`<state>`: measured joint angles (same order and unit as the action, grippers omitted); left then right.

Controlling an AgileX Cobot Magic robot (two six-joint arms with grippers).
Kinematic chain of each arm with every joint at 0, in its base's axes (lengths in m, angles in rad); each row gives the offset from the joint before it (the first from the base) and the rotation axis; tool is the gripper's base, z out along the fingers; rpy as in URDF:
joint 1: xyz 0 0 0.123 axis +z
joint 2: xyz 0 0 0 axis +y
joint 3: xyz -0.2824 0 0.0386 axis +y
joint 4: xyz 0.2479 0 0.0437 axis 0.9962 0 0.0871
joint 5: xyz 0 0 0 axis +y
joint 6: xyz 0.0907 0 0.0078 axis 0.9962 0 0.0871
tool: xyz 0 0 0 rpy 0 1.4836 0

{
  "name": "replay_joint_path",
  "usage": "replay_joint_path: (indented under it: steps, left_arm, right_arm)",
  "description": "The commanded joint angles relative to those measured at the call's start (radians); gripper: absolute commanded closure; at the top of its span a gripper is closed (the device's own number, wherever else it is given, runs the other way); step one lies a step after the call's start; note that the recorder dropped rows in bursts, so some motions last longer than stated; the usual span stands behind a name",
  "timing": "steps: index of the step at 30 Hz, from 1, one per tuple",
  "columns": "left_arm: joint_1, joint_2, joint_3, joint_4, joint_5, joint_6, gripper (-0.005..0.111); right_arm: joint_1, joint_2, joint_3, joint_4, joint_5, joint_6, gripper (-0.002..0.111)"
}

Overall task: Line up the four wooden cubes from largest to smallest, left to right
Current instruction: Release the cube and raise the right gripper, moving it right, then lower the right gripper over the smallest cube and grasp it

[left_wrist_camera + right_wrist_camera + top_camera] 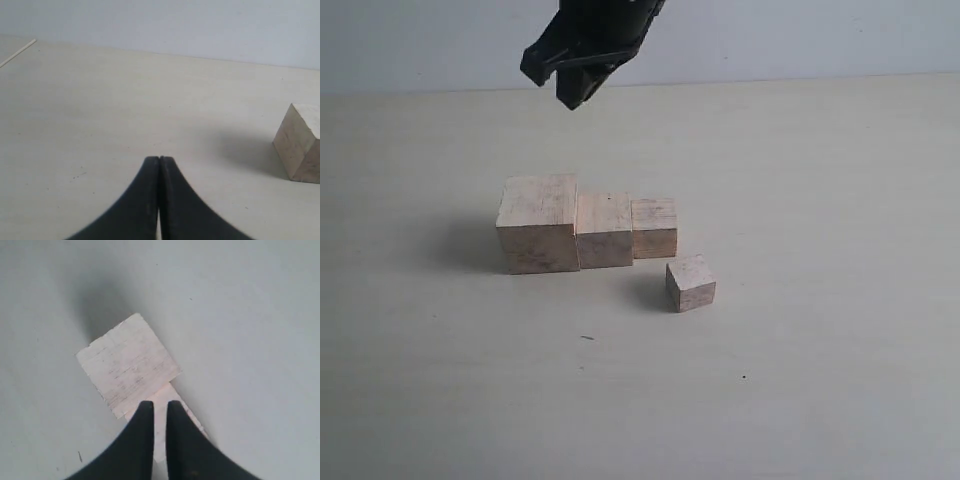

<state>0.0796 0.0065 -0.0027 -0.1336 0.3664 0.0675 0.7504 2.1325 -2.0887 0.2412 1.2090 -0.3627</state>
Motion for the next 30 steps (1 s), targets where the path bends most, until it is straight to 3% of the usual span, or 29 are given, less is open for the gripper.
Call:
replay_joint_path:
  steps: [1,5,9,17,24,30]
  left_arm:
    - [0.000,-0.006,0.003,-0.001,-0.011,-0.009,0.107]
    - [0.000,-0.006,0.003,-0.001,-0.011,-0.009,0.107]
    - [0.000,-0.006,0.003,-0.001,-0.011,-0.009,0.107]
    - [0.000,-0.006,0.003,-0.001,-0.011,-0.009,0.107]
    - [0.000,-0.006,0.003,-0.001,-0.011,-0.009,0.107]
    - [0.000,-0.006,0.003,-0.001,-0.011,-0.009,0.107]
  right_arm:
    - [-0.002,-0.056,-0.001,-0.059,0.012,0.207,0.107]
    - [-0.002,-0.112,0.028,-0.241,0.012,0.473,0.108]
    - [-0.002,-0.219,0.143,-0.276,-0.003,0.468,0.108]
    - [-0.002,-0.418,0.538,-0.309,-0.223,0.439,0.108]
    - [-0.021,-0.461,0.860,-0.286,-0.364,0.496,0.108]
    - [-0.019,-0.461,1.014,-0.198,-0.454,0.520,0.108]
